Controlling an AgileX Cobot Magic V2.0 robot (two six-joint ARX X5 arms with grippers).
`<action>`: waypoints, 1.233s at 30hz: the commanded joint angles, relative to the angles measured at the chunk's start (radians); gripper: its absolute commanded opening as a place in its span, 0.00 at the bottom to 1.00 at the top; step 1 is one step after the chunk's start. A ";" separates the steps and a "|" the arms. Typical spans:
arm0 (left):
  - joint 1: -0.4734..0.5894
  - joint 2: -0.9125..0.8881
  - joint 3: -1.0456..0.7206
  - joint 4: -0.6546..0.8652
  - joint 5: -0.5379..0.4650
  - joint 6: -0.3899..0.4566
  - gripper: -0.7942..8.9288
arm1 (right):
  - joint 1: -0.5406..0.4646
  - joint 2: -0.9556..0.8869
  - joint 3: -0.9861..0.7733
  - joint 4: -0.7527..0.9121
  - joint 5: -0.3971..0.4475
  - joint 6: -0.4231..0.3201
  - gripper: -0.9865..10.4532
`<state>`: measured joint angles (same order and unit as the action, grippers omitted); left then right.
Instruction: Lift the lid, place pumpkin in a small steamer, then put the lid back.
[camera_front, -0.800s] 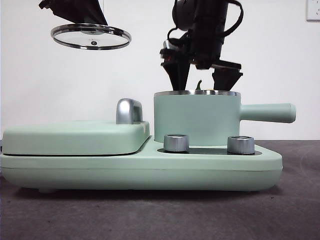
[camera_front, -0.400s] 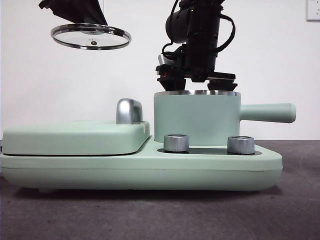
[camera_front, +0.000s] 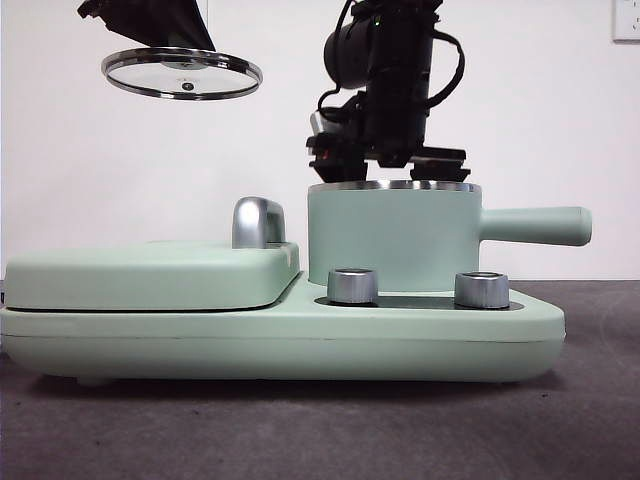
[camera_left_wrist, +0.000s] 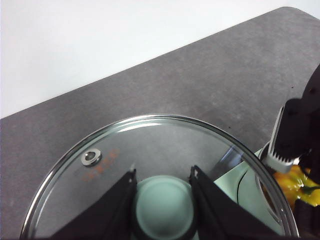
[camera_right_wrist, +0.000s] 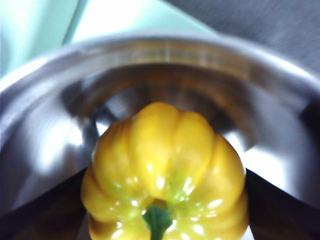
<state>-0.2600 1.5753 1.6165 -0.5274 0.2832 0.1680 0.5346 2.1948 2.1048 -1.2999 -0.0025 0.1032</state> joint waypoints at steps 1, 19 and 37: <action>-0.002 0.002 0.031 0.027 0.001 -0.004 0.14 | 0.014 0.047 0.021 -0.010 0.003 -0.003 0.39; -0.002 0.002 0.030 0.026 0.001 -0.004 0.14 | -0.001 0.047 0.041 -0.030 0.003 0.001 0.52; -0.002 0.002 0.030 0.026 0.001 -0.008 0.14 | -0.022 -0.128 0.278 -0.126 -0.048 0.016 0.56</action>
<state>-0.2600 1.5753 1.6165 -0.5278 0.2832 0.1677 0.5133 2.0823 2.3627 -1.3426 -0.0505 0.1062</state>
